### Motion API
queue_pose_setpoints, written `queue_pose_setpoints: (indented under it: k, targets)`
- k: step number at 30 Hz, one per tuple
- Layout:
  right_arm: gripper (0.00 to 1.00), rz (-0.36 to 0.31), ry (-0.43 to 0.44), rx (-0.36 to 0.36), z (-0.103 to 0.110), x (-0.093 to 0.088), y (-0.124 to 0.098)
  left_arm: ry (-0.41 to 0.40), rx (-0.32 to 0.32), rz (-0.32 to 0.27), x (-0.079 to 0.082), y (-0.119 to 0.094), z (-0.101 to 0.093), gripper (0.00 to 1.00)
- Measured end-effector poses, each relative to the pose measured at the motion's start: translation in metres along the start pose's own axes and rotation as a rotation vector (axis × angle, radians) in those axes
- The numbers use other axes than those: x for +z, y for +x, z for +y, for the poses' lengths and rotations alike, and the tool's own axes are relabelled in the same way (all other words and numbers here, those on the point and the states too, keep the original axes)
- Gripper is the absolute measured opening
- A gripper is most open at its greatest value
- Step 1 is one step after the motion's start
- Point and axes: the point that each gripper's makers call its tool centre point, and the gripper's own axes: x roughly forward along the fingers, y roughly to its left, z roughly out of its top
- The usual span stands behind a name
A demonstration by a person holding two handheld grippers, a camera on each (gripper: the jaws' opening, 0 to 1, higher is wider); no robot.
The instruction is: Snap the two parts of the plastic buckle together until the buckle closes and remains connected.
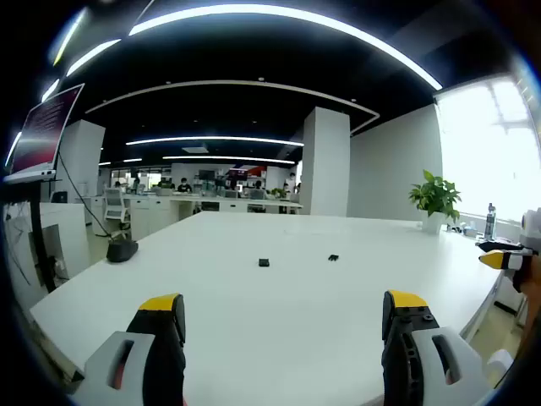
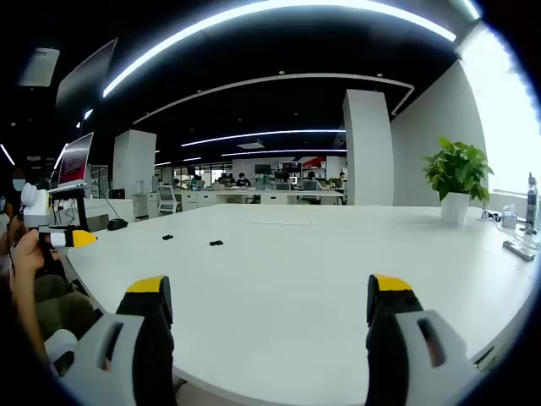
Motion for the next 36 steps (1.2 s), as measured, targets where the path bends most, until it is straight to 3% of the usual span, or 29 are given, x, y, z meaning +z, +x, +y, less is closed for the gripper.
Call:
queue_pose_setpoints:
  k: [23,36]
  targets:
    - [0.96,0.000,0.018,0.015,-0.002,-0.005,0.004,-0.003,-0.010,0.023,-0.006,0.012,-0.005,0.98]
    - [0.96,0.008,0.037,-0.011,-0.005,-0.008,0.007,-0.021,-0.015,-0.012,0.002,0.008,-0.005,0.97]
